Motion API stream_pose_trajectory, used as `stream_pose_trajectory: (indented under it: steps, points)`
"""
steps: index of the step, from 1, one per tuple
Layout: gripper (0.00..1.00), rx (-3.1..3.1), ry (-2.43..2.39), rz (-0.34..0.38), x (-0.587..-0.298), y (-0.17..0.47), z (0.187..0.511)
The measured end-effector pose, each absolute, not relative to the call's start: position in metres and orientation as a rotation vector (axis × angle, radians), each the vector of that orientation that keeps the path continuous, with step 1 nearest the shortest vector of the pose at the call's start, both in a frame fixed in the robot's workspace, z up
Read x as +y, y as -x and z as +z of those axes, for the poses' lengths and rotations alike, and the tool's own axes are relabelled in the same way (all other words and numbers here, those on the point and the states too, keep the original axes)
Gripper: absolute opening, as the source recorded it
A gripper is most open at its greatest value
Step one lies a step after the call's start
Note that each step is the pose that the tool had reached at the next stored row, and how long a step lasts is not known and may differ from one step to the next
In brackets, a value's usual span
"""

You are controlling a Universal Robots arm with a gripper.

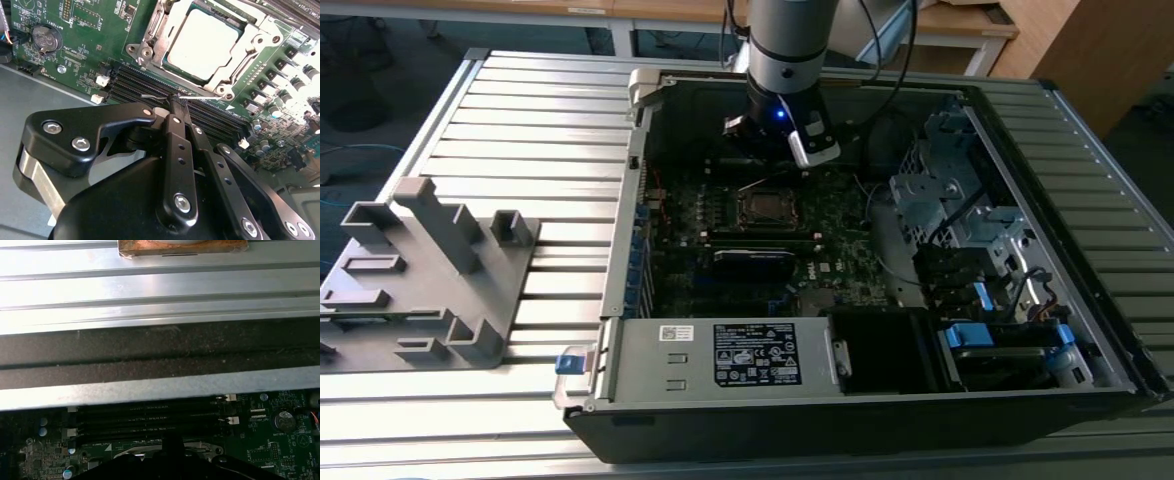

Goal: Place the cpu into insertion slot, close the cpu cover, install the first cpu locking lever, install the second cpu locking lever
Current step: 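Install the first cpu locking lever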

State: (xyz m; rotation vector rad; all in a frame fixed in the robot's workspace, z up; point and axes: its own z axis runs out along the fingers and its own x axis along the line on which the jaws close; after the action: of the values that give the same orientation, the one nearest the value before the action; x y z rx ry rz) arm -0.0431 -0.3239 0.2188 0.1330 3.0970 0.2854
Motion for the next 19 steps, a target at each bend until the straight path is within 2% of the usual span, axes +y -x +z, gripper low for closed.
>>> stream_pose_trajectory:
  steps: [19]
  points:
    - [0.1,3.097,-0.133,0.286,-0.3239,0.0431,0.2144]
